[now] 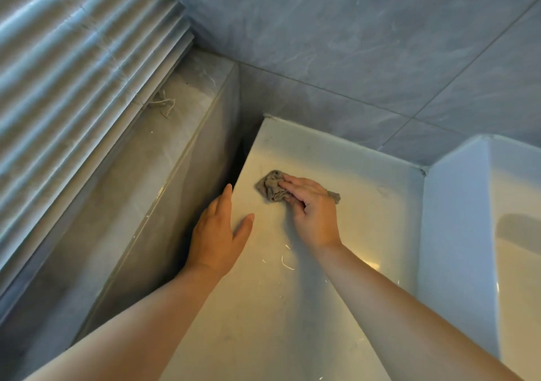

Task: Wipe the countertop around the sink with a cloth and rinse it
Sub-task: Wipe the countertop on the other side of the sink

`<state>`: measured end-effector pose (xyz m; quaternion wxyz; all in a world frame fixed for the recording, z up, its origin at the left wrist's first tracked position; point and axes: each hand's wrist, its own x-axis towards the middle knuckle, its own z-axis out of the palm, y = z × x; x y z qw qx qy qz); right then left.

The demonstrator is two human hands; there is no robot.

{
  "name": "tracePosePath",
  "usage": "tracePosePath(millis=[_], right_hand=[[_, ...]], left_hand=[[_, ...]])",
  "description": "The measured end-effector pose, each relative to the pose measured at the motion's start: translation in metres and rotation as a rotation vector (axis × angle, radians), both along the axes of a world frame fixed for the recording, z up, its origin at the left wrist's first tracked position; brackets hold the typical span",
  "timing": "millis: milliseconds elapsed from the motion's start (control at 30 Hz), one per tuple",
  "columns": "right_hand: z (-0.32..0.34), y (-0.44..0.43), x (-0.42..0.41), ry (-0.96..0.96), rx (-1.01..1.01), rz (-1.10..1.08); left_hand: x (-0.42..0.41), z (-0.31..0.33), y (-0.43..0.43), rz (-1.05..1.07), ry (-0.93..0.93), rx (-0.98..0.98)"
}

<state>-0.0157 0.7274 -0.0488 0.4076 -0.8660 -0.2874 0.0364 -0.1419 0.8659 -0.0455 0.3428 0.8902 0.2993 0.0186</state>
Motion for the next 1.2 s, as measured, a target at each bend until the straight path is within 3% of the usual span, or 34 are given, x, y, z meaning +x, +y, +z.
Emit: tracePosePath(millis=[133, 300, 500, 700, 1200], right_hand=[[0.001, -0.006, -0.016, 0.037, 0.016, 0.039], [0.026, -0.016, -0.013, 0.381, 0.083, 0.039], [0.043, 0.023, 0.05, 0.138, 0.133, -0.023], [0.022, 0.078, 0.113, -0.037, -0.062, -0.002], [0.003, 0.077, 0.071, -0.047, -0.022, 0.116]], left_hand=[[-0.024, -0.003, -0.006, 0.041, 0.049, 0.008], [-0.027, -0.008, -0.011, 0.058, 0.082, 0.032], [-0.025, -0.01, -0.011, 0.06, 0.083, 0.029], [-0.026, -0.014, -0.009, 0.055, 0.051, 0.017], [-0.026, -0.014, -0.009, 0.051, 0.077, 0.008]])
